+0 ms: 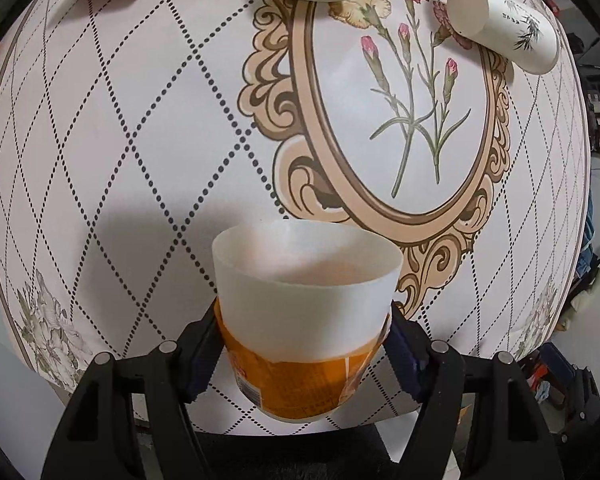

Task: Flip cup upside down
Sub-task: 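Close the right tool's fingers around the orange-and-white cup's body, then lift the orange-and-white cup with the right tool and rotate it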

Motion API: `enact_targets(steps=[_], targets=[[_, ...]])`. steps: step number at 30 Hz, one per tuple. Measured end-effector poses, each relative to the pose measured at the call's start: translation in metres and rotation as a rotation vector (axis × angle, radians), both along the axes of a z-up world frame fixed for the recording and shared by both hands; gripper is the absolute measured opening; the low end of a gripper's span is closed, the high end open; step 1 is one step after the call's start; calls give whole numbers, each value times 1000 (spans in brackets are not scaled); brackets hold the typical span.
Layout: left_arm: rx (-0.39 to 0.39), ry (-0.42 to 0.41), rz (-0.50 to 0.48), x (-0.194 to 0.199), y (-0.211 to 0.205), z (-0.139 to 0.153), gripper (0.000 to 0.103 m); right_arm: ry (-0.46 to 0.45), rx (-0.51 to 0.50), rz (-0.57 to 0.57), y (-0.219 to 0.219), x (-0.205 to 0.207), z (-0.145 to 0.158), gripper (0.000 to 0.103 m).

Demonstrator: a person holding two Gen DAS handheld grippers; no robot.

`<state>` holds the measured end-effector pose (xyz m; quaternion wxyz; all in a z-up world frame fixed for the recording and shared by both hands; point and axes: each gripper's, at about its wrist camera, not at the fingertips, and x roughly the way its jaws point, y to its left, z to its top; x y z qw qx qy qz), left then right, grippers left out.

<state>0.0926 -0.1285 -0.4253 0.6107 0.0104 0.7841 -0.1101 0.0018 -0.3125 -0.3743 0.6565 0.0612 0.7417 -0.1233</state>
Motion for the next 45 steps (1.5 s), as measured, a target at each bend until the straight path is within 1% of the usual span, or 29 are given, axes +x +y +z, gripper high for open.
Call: enact_targets(steps=[1, 2, 6, 7, 10, 13, 14, 16, 24, 27, 29, 32, 33, 36, 38, 41, 45], targets=[[1, 0, -1, 0, -1, -1, 72, 1, 0, -2, -2, -1, -1, 103], [1, 4, -1, 8, 6, 3, 72, 3, 0, -3, -1, 0, -3, 103], [8, 7, -17, 11, 1, 1, 72, 4, 1, -1, 4, 4, -4, 103], [13, 8, -24, 18, 7, 5, 72, 4, 3, -1, 9, 7, -2, 103], [33, -3, -38, 20, 3, 7, 72, 5, 4, -2, 15, 10, 0, 103], [38, -18, -45, 20, -2, 10, 78, 4, 5, 2, 18, 13, 0, 103], [40, -23, -51, 21, -4, 11, 83, 3, 5, 2, 18, 13, 0, 103], [43, -29, -60, 21, -5, 12, 85, 1, 5, -1, 19, 15, 1, 103], [43, -46, -71, 27, -12, 19, 85, -8, 5, -9, 21, 17, 5, 103], [38, -64, -77, 22, -3, 27, 85, -11, 5, -13, 22, 17, 7, 103], [31, -81, -77, 21, 0, 37, 85, -14, 7, -17, 25, 18, 10, 103], [23, -135, -80, 21, 6, 62, 85, -27, 17, -24, 30, 18, 19, 103], [21, -164, -84, 21, 10, 75, 85, -32, 21, -23, 32, 18, 22, 103], [56, -240, -104, 15, 25, 106, 85, -65, 42, -26, 41, 17, 39, 103], [87, -277, -108, 12, 40, 121, 85, -91, 66, -31, 49, 15, 53, 103], [117, -310, -101, 5, 71, 139, 86, -129, 103, -35, 67, 12, 73, 103], [124, -325, -73, -9, 103, 154, 85, -173, 136, -28, 95, 9, 99, 103]])
